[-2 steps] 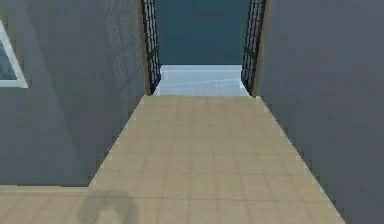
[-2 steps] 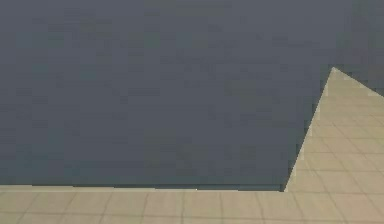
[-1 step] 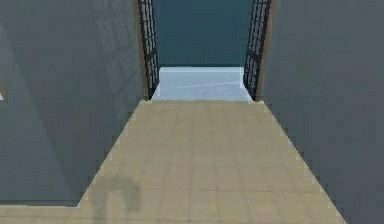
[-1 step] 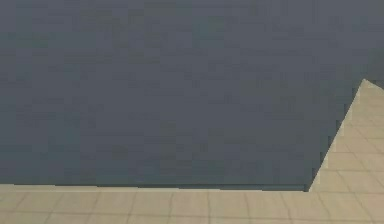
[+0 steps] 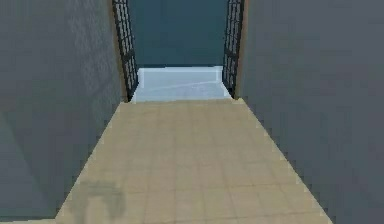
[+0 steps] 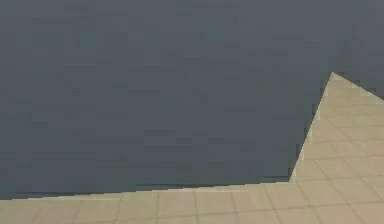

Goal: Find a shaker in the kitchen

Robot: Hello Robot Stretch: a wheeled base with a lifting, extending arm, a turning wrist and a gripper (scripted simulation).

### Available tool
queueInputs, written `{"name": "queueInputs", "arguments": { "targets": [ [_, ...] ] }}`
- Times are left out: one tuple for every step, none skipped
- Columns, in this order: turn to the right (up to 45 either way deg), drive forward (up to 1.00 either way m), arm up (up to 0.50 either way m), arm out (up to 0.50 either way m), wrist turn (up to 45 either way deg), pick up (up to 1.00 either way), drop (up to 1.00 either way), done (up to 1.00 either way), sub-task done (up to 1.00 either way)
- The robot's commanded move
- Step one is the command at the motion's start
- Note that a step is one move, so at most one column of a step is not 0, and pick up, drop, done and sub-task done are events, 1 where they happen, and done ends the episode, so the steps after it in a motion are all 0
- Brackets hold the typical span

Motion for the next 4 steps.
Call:
{"name": "queueInputs", "arguments": {
  "targets": [
    [0.0,1.0,0.0,0.0,0.0,0.0,0.0,0.0,0.0],
    [0.0,1.0,0.0,0.0,0.0,0.0,0.0,0.0,0.0],
    [0.0,1.0,0.0,0.0,0.0,0.0,0.0,0.0,0.0],
    [0.0,1.0,0.0,0.0,0.0,0.0,0.0,0.0,0.0]
  ]
}}
